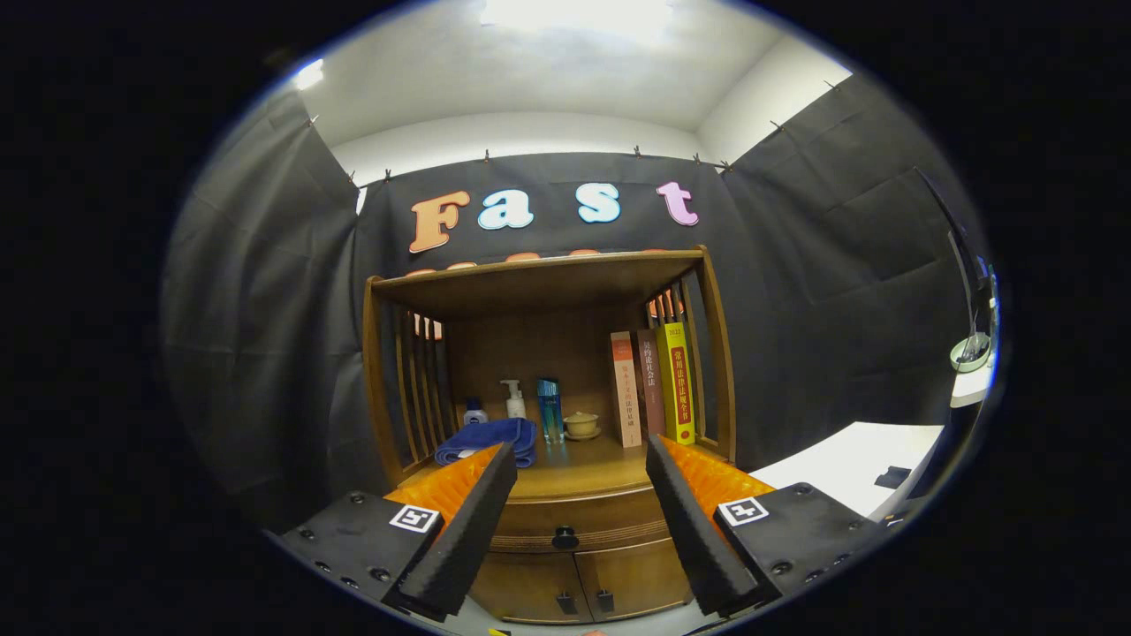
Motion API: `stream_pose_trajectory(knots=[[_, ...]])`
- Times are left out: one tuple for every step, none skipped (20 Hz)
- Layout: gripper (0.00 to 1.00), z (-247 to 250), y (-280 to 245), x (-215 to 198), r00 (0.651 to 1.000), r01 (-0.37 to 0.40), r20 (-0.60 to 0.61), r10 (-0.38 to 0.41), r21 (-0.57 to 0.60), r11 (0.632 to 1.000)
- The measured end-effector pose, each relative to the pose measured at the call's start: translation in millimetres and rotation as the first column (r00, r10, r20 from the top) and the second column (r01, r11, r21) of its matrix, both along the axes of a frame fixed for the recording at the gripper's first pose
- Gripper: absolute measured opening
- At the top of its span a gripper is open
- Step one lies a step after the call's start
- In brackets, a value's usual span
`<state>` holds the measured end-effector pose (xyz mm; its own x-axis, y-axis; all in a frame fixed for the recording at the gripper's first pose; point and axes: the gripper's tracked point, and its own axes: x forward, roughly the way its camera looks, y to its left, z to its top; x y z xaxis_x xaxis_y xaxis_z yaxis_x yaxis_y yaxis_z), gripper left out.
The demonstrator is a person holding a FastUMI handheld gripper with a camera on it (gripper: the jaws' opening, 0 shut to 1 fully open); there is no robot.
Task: Pull open the drawer, take out the items inside it, and place them on the countertop above the cabinet.
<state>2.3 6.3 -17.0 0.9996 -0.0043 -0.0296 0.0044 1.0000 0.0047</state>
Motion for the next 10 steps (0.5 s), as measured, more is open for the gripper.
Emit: stream_pose_trajectory(knots=[[0.99,-1,0,1,1.0,0.0,-0.001,0.0,0.001,1.0],[0.99,-1,-1,1,1.0,0.0,-0.003,0.0,0.003,1.0],[0.99,-3,0,2,1.0,0.0,-0.003,0.0,0.006,1.0],[0.99,-1,1,2,1.0,-0.002,0.0,0.002,0.008,1.0],[0.99,0,3,2,1.0,-0.005,0.005,0.005,0.011,1.0],[0.99,3,5,5,1.0,-0.011,0.017,0.011,0.014,1.0],[0.99,3,7,8,1.0,-0.013,0.026,0.013,0.013,1.0],[0.99,1,10,12,0.999,-0.017,0.035,0.017,0.01,1.0],[0.99,-4,13,16,0.999,-0.021,0.037,0.021,0.007,1.0],[0.99,-10,16,20,0.999,-0.024,0.035,0.024,0.006,1.0]])
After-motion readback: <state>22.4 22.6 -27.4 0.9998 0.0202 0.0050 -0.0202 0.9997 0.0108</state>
